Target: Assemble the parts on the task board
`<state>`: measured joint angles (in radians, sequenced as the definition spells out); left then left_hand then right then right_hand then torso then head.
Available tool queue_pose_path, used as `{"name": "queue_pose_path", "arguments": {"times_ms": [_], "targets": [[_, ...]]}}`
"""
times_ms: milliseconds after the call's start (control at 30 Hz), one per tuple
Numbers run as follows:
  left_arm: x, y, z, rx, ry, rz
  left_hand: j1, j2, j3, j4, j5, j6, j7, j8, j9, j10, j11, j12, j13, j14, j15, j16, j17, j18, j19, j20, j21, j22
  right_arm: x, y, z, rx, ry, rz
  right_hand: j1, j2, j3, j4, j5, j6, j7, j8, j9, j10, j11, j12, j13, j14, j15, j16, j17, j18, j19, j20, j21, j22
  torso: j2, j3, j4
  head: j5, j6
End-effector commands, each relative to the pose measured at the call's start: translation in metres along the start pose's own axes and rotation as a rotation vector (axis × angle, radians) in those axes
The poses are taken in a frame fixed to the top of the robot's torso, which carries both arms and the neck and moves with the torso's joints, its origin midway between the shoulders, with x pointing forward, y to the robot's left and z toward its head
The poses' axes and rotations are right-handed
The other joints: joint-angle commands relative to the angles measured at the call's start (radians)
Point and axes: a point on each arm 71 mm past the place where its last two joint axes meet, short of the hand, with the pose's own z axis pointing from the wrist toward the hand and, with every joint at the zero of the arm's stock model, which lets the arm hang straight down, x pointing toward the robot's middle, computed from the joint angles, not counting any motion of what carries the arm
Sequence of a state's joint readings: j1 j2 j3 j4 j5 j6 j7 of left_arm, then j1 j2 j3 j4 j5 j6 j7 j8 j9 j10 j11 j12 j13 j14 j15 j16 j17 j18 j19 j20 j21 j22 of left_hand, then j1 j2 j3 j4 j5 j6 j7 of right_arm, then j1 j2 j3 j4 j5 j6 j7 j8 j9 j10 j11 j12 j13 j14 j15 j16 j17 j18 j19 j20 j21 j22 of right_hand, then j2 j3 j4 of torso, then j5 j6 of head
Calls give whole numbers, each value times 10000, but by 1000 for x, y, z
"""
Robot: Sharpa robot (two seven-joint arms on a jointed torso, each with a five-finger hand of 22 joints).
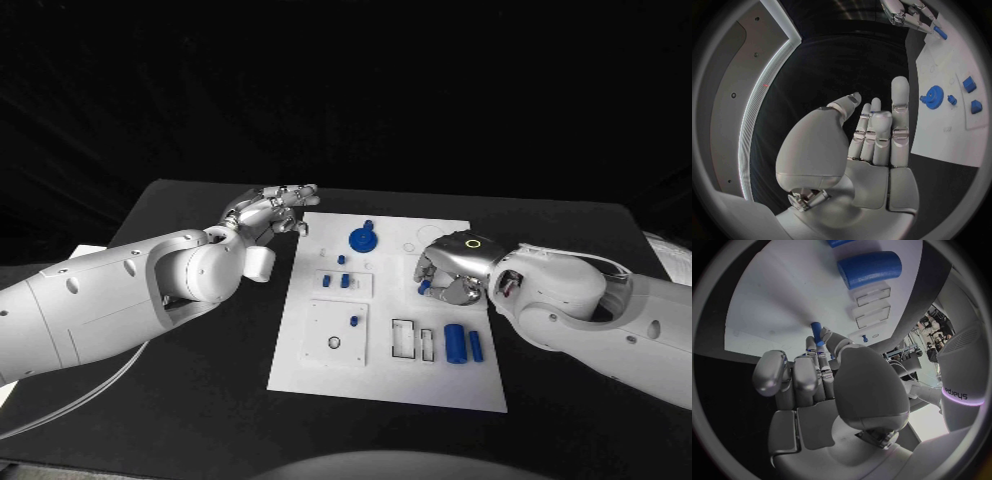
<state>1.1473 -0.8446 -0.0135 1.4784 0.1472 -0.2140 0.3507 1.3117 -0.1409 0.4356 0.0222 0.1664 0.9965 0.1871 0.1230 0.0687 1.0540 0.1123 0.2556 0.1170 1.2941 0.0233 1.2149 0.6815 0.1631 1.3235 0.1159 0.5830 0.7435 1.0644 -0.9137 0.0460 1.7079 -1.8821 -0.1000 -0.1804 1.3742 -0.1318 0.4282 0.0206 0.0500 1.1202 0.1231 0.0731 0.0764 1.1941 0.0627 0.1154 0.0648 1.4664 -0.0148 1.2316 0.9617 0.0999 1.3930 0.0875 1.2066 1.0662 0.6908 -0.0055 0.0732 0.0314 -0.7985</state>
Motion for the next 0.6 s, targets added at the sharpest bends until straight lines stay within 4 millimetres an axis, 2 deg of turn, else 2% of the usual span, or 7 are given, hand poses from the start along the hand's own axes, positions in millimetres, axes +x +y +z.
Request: {"name": "queue_pose_path", "arguments": {"times_ms": [33,233,600], "targets": [[3,0,0,49,241,-46,69,54,-7,-27,47,-54,0,34,-7,-43,-1,32,9,-81,-18,-38,-2,152,-62,-22,-30,-3,4,0,0,-35,345,-154,46,44,84,-3,10,78,-9,52,16,93,-1,15,12,201,-45,41,14,45,69,-11,67,16,-5,4,-1,-17,-12],[3,0,0,45,239,-45,69,54,-11,-31,46,-59,2,37,-7,-54,0,43,10,-81,-18,-35,-2,155,-68,-21,-46,-15,3,1,1,-55,259,-159,58,75,240,19,4,224,-19,71,34,226,-24,-34,12,204,-66,82,43,38,85,-34,97,49,-6,6,-1,-36,-16],[3,0,0,43,244,-47,69,54,-11,-31,46,-59,2,37,-7,-54,0,43,10,-81,-18,-35,-2,155,-68,-21,-46,-15,-1,3,2,-85,-351,-187,183,411,582,41,-17,734,-129,257,147,794,-182,19,74,237,-207,273,285,3,180,-153,277,273,-9,-1,5,-81,-26]]}}
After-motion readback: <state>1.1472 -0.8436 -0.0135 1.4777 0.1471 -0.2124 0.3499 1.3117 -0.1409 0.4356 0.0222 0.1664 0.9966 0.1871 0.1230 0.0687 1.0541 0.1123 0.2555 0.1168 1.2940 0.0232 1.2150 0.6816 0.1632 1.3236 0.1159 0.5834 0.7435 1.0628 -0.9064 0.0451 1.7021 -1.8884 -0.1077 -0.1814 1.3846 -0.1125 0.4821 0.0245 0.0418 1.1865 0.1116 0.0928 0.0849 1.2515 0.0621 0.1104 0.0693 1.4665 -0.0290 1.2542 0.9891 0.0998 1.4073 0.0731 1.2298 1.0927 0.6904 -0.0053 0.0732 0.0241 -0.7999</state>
